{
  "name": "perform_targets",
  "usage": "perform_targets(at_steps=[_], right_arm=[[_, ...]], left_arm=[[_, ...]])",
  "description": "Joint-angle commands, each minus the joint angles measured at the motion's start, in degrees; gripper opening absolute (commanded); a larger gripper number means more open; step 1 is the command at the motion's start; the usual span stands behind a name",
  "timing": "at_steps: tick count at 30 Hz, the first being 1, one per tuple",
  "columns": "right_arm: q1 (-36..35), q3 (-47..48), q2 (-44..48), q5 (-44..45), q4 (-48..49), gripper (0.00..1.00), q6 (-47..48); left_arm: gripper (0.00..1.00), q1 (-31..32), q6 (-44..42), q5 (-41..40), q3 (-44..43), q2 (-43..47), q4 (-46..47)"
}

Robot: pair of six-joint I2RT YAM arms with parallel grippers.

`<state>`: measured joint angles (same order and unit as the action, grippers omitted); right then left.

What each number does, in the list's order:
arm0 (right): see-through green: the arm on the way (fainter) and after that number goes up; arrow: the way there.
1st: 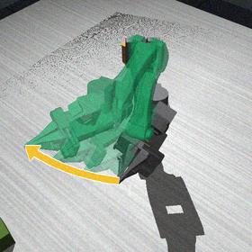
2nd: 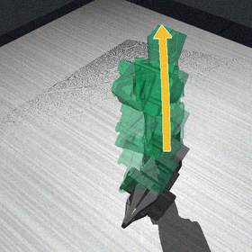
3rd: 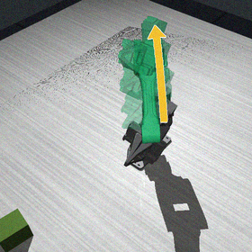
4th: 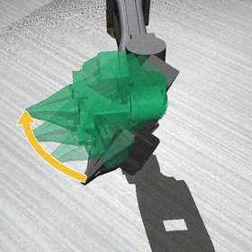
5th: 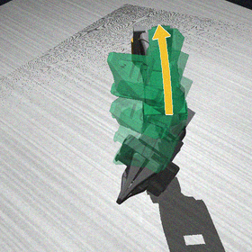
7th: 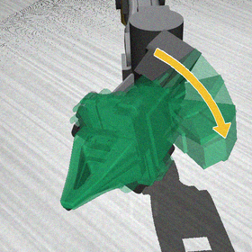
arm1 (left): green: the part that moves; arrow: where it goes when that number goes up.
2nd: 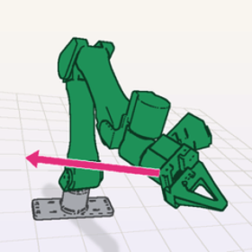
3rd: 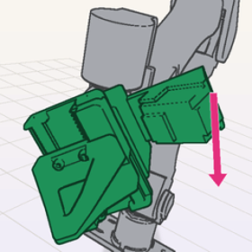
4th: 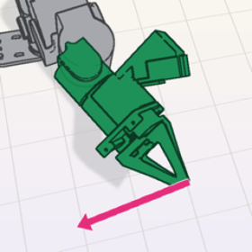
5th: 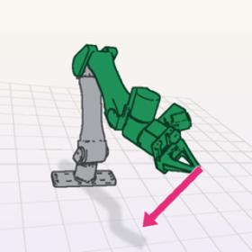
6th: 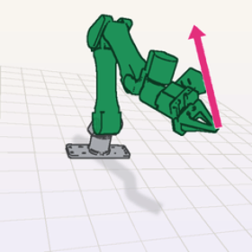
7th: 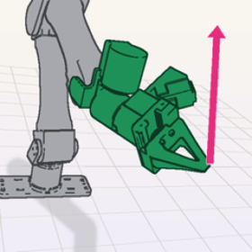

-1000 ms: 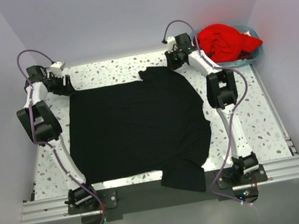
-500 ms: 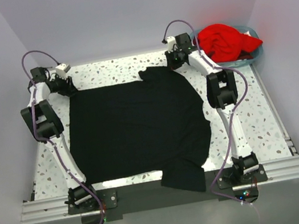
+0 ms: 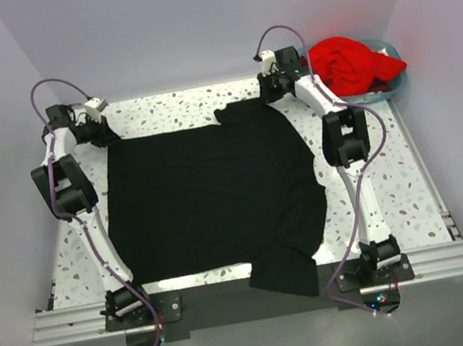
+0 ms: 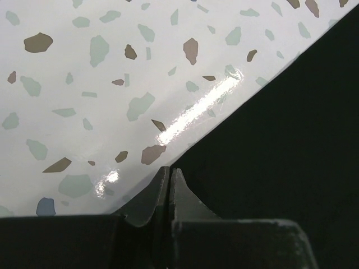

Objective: Fold and stack the t-shirts
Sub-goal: Fold the tshirt

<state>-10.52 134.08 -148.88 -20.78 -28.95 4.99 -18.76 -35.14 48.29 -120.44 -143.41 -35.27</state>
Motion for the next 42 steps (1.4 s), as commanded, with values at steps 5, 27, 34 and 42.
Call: perform_targets(at_steps=[5, 27, 34, 42], right_arm=[[0.3, 3.2, 2.7, -3.2, 3.5, 0.0, -1.0], [1.1, -7.4, 15.5, -5.9, 1.8, 0.0, 2.4], [1.3, -14.8, 22.3, -6.7, 0.4, 0.0, 3.4], [1.4, -25.0, 30.6, -6.9, 0.5, 0.0, 4.5]], left_arm=[[0.0, -0.7, -0.3, 1.9, -1.6, 1.7, 1.5], [0.0, -2.8, -7.3, 5.2, 13.7, 17.3, 5.6], [0.0, -3.9, -15.0, 6.9, 17.3, 21.0, 0.5], [0.0, -5.8, -20.4, 9.1, 28.0, 29.9, 1.1]])
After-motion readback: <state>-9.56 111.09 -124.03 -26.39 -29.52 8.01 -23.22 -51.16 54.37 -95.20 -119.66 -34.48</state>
